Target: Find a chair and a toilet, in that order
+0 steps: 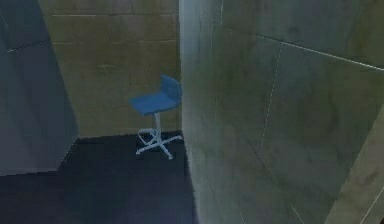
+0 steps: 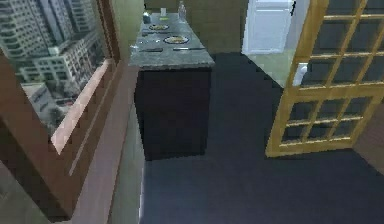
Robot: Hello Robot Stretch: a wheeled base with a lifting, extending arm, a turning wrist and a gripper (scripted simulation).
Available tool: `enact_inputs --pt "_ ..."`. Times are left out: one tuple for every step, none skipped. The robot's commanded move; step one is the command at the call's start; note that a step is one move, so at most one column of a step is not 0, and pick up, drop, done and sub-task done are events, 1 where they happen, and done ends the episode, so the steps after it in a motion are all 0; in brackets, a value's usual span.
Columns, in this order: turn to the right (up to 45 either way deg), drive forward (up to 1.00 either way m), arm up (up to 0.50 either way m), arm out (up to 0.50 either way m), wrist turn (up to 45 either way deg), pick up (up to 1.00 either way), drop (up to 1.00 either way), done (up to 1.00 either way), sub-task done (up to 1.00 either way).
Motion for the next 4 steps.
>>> enact_inputs --pt "-45.0 0.0 0.0 0.0 0.0 0.0 0.0 0.0 0.0" --pt "-45.0 0.0 0.0 0.0 0.0 0.0 0.0 0.0 0.0" --pt "-45.0 0.0 0.0 0.0 0.0 0.0 0.0 0.0 0.0" --pt "-42.0 0.0 0.0 0.0 0.0 0.0 0.0 0.0 0.0"
